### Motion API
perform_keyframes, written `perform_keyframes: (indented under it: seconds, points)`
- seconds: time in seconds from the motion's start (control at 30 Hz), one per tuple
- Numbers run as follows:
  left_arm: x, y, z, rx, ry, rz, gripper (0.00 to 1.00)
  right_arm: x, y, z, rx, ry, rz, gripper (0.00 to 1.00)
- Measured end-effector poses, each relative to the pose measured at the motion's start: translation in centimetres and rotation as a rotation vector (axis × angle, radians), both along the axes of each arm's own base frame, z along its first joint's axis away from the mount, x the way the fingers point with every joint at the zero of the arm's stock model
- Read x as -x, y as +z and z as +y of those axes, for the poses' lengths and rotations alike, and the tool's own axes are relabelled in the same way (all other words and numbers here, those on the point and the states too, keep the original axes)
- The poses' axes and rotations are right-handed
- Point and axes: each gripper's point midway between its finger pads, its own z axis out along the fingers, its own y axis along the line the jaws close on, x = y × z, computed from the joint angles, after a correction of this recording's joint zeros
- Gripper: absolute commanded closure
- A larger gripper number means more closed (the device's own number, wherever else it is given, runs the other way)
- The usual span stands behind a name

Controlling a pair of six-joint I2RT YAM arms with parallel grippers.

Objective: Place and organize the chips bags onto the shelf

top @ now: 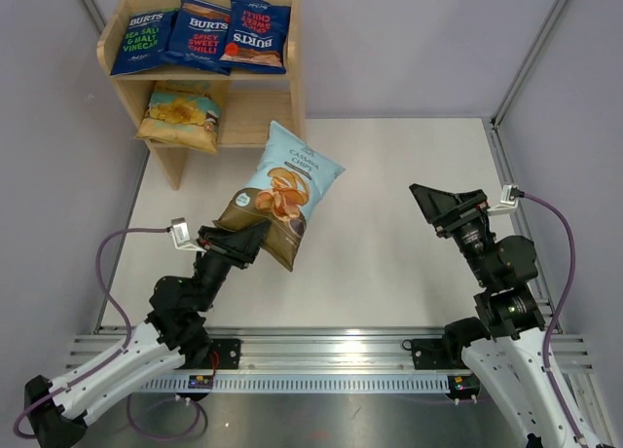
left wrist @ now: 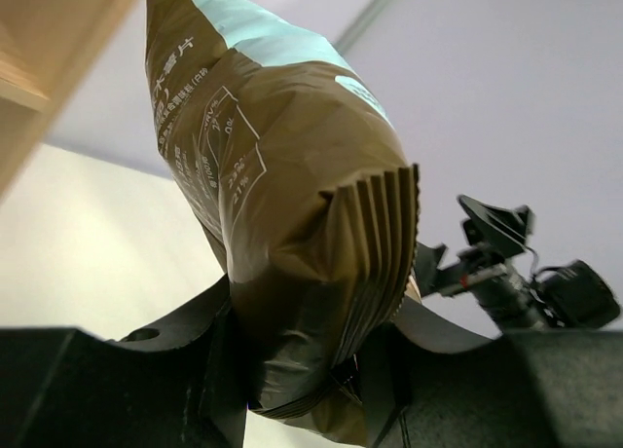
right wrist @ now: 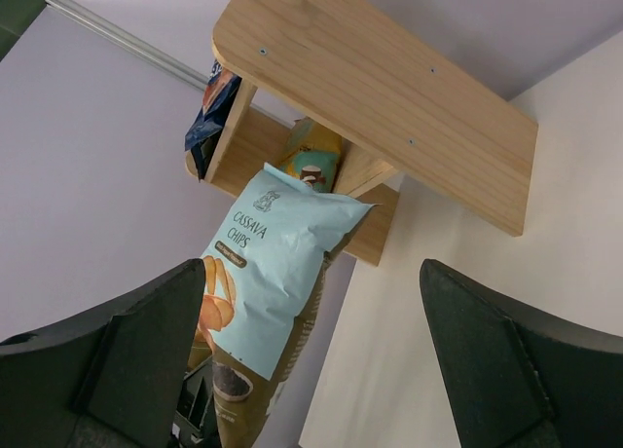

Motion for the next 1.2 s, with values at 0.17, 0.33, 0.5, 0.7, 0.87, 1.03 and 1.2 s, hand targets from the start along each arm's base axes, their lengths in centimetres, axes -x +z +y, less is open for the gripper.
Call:
perform_keyframes:
  seconds: [0.17, 0.33, 0.5, 0.7, 0.87, 1.03, 1.2]
  points:
    - [-0.8, -1.0, 3.0, -0.045, 0.151, 0.031, 0.98, 0.3, 0.0, -0.4, 0.04, -0.021, -0.002, 0.01]
    - [-2.1, -3.4, 4.2, -0.127, 0.252, 0.104, 0.98, 0.2, -0.9, -0.5, 0.063, -0.03, 0.028, 0.02]
    - [-2.8, -3.8, 5.5, -0.165, 0.335, 0.115, 0.98, 0.2, -1.0, -0.7, 0.082, -0.038, 0.035, 0.02]
    - [-3.1, -0.2, 7.0, -0.136, 0.407, 0.072, 0.97, 0.3, -1.2, -0.8, 0.089, -0.041, 0.04, 0.02]
    - [-4.3, 1.5, 7.7, -0.133, 0.461, 0.055, 0.96, 0.3, -1.2, -0.8, 0.091, -0.041, 0.039, 0.02]
    - [-7.4, 1.2, 9.3, -0.146, 0.527, 0.08, 0.97, 0.4, -1.0, -0.8, 0.093, -0.042, 0.038, 0.02]
    - [-9.8, 0.6, 10.6, -0.135, 0.537, 0.102, 0.97, 0.8, -0.1, -1.0, 0.095, -0.045, 0.015, 0.02]
